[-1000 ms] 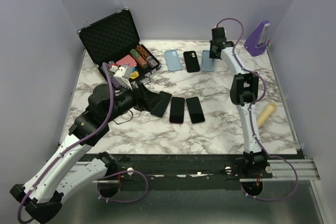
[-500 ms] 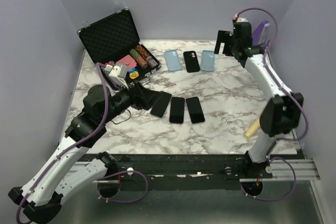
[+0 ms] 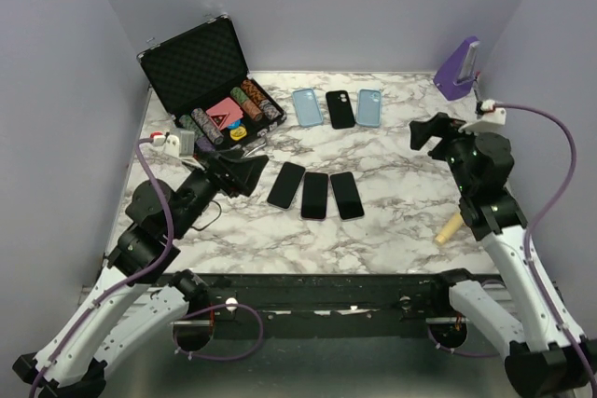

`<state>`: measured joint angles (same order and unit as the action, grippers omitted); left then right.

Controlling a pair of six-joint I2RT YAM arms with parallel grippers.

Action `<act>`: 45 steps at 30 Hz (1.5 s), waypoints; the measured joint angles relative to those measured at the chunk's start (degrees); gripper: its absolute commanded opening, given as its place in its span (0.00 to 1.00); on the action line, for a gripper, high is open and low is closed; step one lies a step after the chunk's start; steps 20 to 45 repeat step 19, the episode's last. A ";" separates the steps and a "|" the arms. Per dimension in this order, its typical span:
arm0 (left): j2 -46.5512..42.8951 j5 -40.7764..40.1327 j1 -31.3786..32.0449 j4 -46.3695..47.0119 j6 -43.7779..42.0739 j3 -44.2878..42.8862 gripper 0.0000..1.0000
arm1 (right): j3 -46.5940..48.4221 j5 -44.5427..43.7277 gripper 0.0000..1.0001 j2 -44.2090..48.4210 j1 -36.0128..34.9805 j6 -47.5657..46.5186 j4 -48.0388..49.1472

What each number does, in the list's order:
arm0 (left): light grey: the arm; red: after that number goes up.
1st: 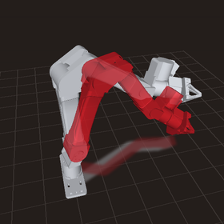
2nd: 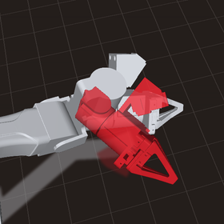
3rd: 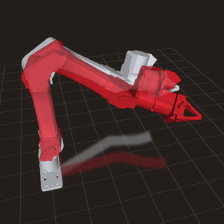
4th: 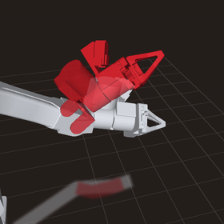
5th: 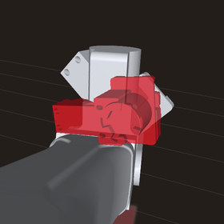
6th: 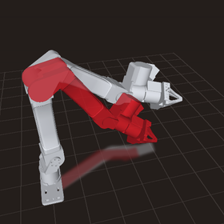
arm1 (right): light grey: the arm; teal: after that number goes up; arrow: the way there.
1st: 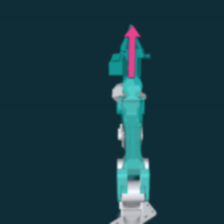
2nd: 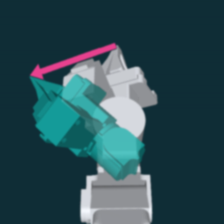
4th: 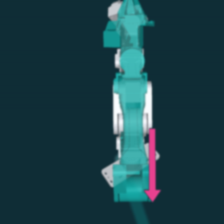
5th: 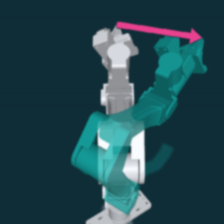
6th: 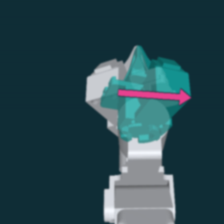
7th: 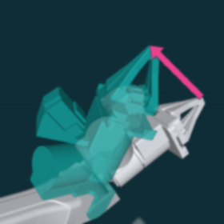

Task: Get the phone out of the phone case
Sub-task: Reset both arms

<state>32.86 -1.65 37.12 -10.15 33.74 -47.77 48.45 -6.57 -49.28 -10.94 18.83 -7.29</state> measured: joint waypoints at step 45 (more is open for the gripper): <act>-7.87 -8.72 0.00 4.00 -4.37 0.20 0.86 | -2.45 1.42 1.00 23.91 0.00 1.33 0.15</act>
